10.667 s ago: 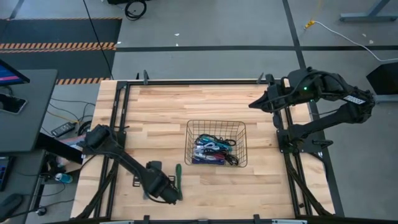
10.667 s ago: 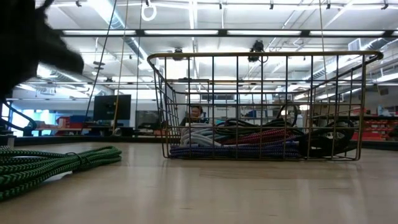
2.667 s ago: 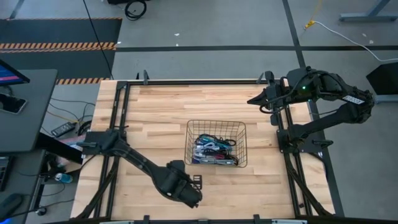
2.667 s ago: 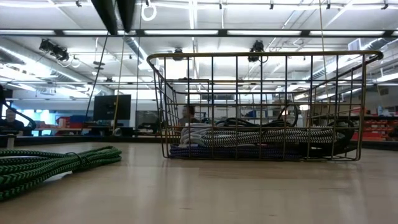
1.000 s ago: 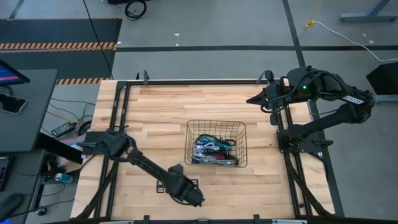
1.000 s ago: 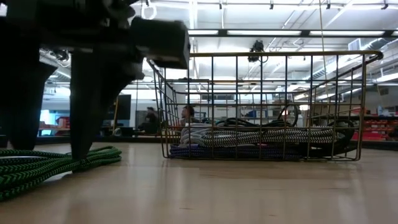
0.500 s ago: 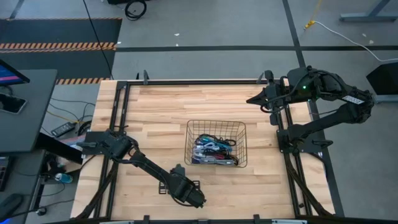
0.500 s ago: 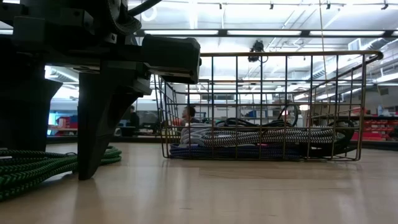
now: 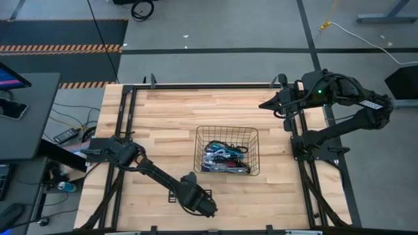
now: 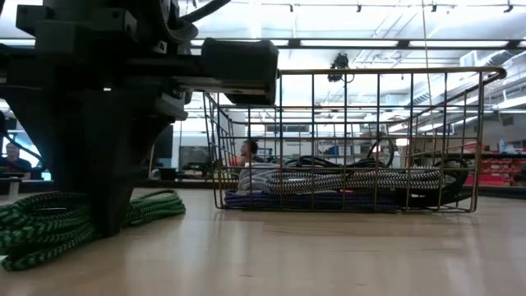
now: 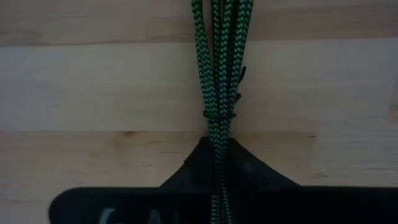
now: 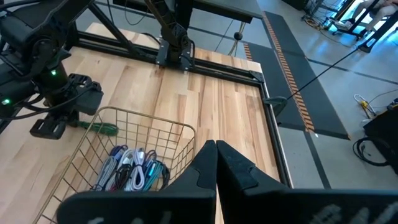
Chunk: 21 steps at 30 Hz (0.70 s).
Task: Pick and place USB-C Cables
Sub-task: Put the black green charger cable into the wire basket
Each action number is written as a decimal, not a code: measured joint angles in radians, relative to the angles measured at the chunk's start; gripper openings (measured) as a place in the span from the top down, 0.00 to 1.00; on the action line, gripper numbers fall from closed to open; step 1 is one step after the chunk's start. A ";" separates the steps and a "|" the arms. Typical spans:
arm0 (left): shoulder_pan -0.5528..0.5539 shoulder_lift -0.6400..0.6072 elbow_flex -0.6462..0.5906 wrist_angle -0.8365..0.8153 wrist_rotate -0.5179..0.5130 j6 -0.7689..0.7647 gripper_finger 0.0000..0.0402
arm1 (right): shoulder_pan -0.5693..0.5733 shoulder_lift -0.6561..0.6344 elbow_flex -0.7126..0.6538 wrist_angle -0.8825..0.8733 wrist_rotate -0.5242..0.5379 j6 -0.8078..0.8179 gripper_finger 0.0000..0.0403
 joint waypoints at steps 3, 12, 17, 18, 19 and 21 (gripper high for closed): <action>-0.001 0.008 0.032 -0.031 0.002 0.001 0.95 | 0.000 0.000 0.000 0.000 0.000 0.000 0.99; -0.004 0.009 0.393 -0.361 -0.043 0.095 0.95 | 0.000 0.000 0.000 0.000 0.000 0.000 0.99; -0.004 -0.037 0.552 -0.444 -0.270 0.232 0.95 | 0.000 0.000 0.000 0.000 0.000 0.000 0.99; -0.002 -0.057 0.539 -0.432 -0.331 0.272 0.95 | 0.000 0.000 0.000 0.000 0.000 0.000 0.99; 0.007 -0.069 0.537 -0.428 -0.386 0.307 0.95 | 0.000 0.000 0.000 0.000 0.000 0.000 0.99; 0.032 -0.086 0.541 -0.451 -0.447 0.401 0.95 | 0.000 0.000 0.000 0.001 0.001 0.000 0.99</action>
